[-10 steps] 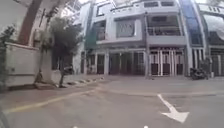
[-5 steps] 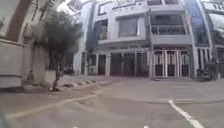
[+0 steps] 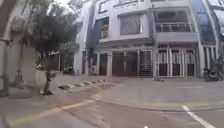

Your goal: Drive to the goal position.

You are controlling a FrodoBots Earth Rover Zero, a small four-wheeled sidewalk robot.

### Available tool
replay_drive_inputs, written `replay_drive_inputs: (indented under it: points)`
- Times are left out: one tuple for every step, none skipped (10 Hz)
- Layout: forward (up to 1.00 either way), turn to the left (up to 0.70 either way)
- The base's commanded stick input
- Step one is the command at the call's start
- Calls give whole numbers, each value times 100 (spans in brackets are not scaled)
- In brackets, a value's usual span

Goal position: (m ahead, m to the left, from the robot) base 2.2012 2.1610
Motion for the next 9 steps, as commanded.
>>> replay_drive_inputs:
  points:
    - [100,5]
    - [100,5]
    - [100,5]
    - [100,-35]
    - [100,-35]
    - [100,-35]
    - [100,-35]
    - [100,-35]
    - [100,-35]
